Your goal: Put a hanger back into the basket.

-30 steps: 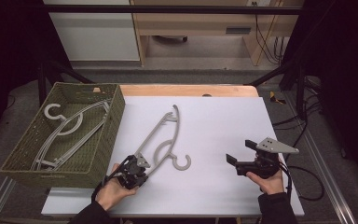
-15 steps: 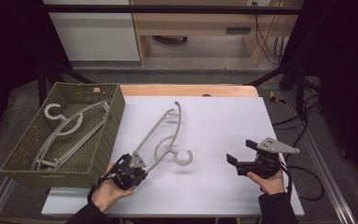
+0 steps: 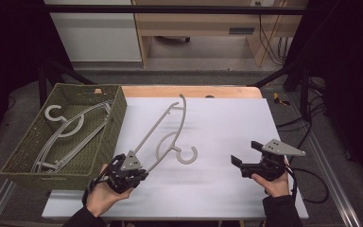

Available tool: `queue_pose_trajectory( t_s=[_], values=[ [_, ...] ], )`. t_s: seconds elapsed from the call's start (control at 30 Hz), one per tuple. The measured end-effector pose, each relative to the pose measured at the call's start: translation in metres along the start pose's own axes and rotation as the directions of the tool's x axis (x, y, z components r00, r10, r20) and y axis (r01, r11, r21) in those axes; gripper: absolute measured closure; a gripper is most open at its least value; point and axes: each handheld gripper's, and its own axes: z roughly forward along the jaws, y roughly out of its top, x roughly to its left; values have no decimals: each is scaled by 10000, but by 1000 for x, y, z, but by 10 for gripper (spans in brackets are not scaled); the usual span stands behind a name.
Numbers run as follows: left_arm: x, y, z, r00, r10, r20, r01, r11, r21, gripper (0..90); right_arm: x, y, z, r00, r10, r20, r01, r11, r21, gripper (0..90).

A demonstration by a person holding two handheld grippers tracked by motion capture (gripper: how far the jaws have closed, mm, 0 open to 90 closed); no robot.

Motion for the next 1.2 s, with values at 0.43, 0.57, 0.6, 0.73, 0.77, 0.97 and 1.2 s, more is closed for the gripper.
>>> queue_pose_trajectory(
  t_s=[0.43,0.57,0.6,0.73,0.77,0.97,1.2],
  values=[
    [1,9,-42,9992,380,101,-369,9953,-897,822,-1,0,-1,10000,-40,-24,40,10000,-26,42],
    [5,11,-53,9988,486,-10,-484,9927,-1107,822,-1,0,-1,10000,-28,-18,28,10000,-31,42],
    [7,12,-56,9988,479,-28,-479,9915,-1209,822,-1,0,-1,10000,-30,-9,30,10000,-39,42],
    [13,13,-64,9986,520,-61,-524,9887,-1408,823,-1,1,-1,10000,-45,-52,45,10000,-27,42],
    [18,15,-69,9987,515,-29,-514,9882,-1445,823,-1,1,-1,10000,-44,-14,44,10000,-34,42],
    [34,23,-86,9973,700,-218,-722,9898,-1230,823,-1,1,-1,10000,-17,-7,17,10000,-53,43],
    [60,23,-101,9957,588,-714,-656,9931,-976,822,-1,1,-1,10000,-19,-2,19,10000,-37,43]
  ],
)
